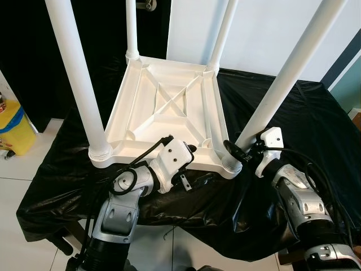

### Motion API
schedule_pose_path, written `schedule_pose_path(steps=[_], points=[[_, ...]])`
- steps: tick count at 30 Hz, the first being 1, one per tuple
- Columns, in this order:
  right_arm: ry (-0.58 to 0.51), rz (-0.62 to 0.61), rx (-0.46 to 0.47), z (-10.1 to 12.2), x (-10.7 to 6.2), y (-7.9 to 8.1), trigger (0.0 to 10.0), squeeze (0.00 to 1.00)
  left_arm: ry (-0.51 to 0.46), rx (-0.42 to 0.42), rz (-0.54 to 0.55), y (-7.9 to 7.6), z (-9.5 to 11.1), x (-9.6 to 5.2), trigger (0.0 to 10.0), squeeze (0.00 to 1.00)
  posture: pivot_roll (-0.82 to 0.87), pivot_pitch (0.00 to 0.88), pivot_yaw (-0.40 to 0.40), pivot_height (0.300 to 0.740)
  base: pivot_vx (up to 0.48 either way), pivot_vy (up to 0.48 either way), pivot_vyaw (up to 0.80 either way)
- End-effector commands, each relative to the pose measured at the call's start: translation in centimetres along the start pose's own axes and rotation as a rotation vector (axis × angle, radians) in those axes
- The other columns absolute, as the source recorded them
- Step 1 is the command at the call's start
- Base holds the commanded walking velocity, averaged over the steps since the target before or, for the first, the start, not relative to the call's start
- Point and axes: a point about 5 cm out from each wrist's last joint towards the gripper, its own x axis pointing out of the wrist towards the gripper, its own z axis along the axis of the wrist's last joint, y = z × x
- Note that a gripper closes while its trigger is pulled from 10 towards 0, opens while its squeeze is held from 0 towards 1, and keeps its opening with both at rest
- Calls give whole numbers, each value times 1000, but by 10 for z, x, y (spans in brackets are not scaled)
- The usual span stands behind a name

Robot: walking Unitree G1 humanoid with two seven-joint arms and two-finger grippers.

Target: Building children table

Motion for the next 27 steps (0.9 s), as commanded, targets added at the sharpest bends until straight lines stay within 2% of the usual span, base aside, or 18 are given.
schedule_pose_path(steps=[1, 5, 6, 7, 9, 10, 14, 18, 27], points=[[78, -115, 10, -14, -9, 0, 10000, 0, -11, 0, 113, 3, 1, 3, 10000, 0, 106, 56, -138, 740, 0, 0, 0], [67, -272, 38, -13, -9, 15, 10000, 0, -13, -4, 100, 1, 1, 4, 10000, 0, 99, 63, -130, 740, 0, 0, 0], [67, -272, 38, -13, -9, 15, 10000, 0, -13, -4, 100, 1, 1, 4, 10000, 0, 99, 63, -130, 740, 0, 0, 0], [59, -322, 50, -12, -7, 20, 10000, 0, -13, -4, 96, 0, 1, 5, 10000, 0, 97, 64, -127, 740, 0, 0, 0], [59, -322, 50, -12, -7, 20, 10000, 0, -13, -4, 96, 0, 1, 5, 10000, 0, 97, 64, -127, 740, 0, 0, 0], [45, -381, 55, -10, -5, 24, 10000, 0, -14, -4, 91, 0, 1, 5, 10000, 0, 96, 65, -124, 740, 0, 0, 0], [35, -399, 55, -9, -4, 27, 10000, 0, -14, -4, 90, 0, 1, 5, 10000, 0, 96, 65, -124, 740, 0, 0, 0], [43, -454, 69, -9, 2, 39, 10000, 0, -15, -4, 80, -1, 1, 7, 10000, 0, 92, 67, -123, 740, 0, 0, 0], [57, -470, 43, -8, 1, 41, 10000, 0, -17, -6, 82, -2, 1, 7, 10000, 0, 93, 63, -126, 740, 0, 0, 0]])
